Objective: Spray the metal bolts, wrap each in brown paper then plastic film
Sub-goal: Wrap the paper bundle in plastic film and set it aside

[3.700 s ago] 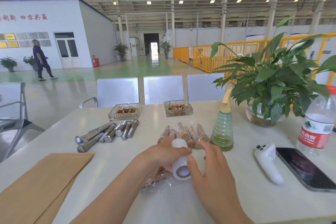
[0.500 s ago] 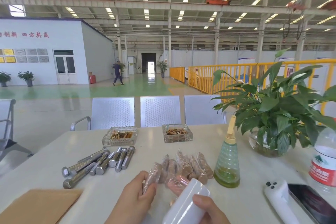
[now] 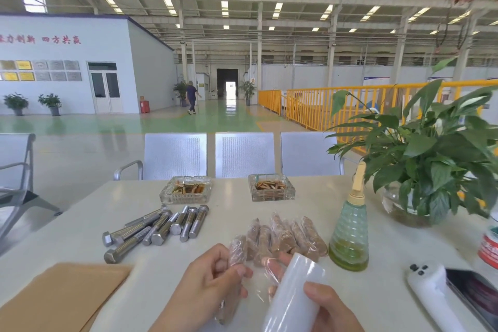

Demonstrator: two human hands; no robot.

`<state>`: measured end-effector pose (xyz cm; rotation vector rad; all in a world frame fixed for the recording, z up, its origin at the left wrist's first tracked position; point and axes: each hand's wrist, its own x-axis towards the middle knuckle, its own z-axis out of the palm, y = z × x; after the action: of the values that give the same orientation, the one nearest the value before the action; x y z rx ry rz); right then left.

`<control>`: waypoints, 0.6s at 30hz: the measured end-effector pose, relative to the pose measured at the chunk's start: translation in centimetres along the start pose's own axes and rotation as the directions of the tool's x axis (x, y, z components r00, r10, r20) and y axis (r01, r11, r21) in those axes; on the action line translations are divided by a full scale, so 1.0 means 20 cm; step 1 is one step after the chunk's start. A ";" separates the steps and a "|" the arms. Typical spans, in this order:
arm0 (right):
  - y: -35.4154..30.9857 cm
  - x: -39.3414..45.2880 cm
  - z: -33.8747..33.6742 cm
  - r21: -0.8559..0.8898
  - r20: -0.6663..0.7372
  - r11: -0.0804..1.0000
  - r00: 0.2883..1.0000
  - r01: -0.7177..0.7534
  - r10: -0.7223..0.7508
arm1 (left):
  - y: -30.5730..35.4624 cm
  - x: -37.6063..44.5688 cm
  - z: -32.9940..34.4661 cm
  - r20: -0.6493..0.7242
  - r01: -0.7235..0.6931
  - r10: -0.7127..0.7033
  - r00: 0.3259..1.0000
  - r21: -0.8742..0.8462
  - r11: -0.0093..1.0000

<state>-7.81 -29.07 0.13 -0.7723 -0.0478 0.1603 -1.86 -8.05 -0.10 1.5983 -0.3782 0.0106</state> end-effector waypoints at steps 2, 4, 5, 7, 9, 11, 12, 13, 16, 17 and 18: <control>0.00 -0.02 0.03 0.052 -0.044 0.999 0.999 -0.003 0.005 | 0.00 0.00 0.00 -0.064 -0.052 0.056 0.996 0.061 0.997; 0.01 -0.02 0.05 0.049 -0.050 0.998 0.998 -0.034 0.036 | -0.02 0.00 0.00 -0.101 -0.087 0.106 0.989 0.180 0.980; 0.02 -0.02 0.06 0.024 -0.066 0.998 0.996 -0.053 0.054 | -0.03 -0.01 0.00 -0.100 -0.095 0.122 0.988 0.238 0.967; 0.03 -0.01 0.05 -0.008 -0.122 0.997 0.990 -0.073 0.072 | -0.05 -0.03 0.00 -0.079 -0.106 0.139 0.987 0.319 0.942; 0.05 0.00 0.04 -0.036 -0.156 0.995 0.984 -0.096 0.089 | -0.06 -0.03 -0.01 -0.085 -0.082 0.124 0.989 0.383 0.920; 0.05 0.01 0.04 -0.054 -0.163 0.993 0.982 -0.107 0.097 | -0.06 -0.03 0.01 -0.084 0.033 -0.005 0.996 0.332 0.943; 0.04 0.01 0.04 -0.054 -0.155 0.993 0.983 -0.103 0.094 | -0.05 -0.05 0.01 -0.042 0.093 -0.085 0.996 0.253 0.963; 0.04 0.02 0.04 -0.074 -0.165 0.991 0.982 -0.109 0.096 | -0.05 -0.05 0.01 -0.005 0.156 -0.157 0.988 0.179 0.972; 0.00 0.02 0.02 -0.051 -0.165 0.993 0.981 -0.108 0.098 | 0.00 -0.02 -0.02 0.043 0.154 -0.165 0.985 0.197 0.968; -0.01 0.02 0.02 -0.053 -0.159 0.992 0.982 -0.113 0.103 | 0.03 -0.02 -0.02 0.072 0.119 -0.136 0.988 0.208 0.971; -0.02 0.02 0.02 -0.039 -0.148 0.992 0.983 -0.118 0.111 | 0.04 -0.03 -0.03 0.104 0.094 -0.111 0.988 0.161 0.983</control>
<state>-7.43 -28.93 0.70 -0.8325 0.1321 0.2121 -2.41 -7.41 0.55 1.7763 -0.3898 -0.1328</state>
